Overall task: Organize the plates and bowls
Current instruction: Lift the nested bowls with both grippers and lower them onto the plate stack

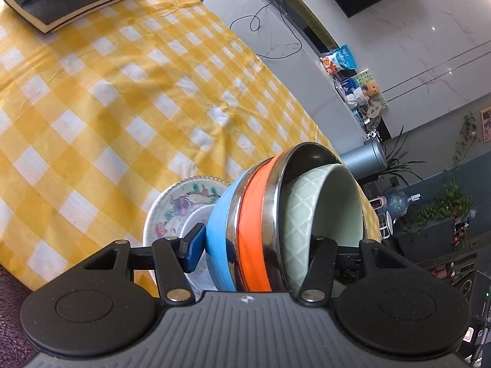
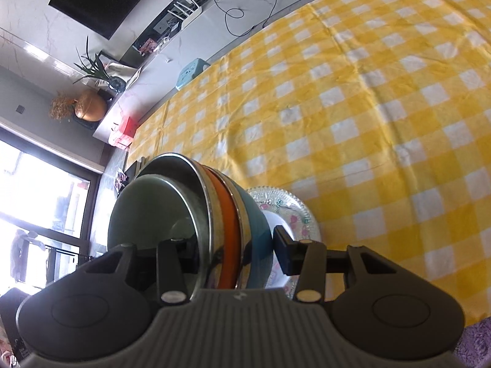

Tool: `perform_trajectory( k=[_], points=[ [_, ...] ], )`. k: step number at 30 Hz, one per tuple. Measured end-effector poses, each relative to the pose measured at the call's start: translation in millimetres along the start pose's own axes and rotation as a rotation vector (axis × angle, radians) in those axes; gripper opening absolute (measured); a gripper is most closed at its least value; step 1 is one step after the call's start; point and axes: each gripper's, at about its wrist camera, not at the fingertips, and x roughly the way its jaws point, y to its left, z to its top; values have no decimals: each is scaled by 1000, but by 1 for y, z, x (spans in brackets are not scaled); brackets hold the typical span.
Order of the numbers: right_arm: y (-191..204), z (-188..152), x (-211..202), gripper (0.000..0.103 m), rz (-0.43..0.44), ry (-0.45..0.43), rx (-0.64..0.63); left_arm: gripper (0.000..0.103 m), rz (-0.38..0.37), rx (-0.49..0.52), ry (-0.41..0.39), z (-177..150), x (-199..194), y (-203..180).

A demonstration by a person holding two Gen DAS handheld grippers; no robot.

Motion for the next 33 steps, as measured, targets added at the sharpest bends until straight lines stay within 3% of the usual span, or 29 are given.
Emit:
perform_trajectory(
  k=[15, 28, 33],
  points=[
    [-12, 1, 30, 45, -48, 58, 4, 62, 21, -52, 59, 1, 28, 25],
    [-9, 1, 44, 45, -7, 64, 6, 62, 44, -38, 24, 9, 22, 28],
    [-4, 2, 40, 44, -29, 53, -29, 61, 30, -45, 38, 6, 25, 27]
  ],
)
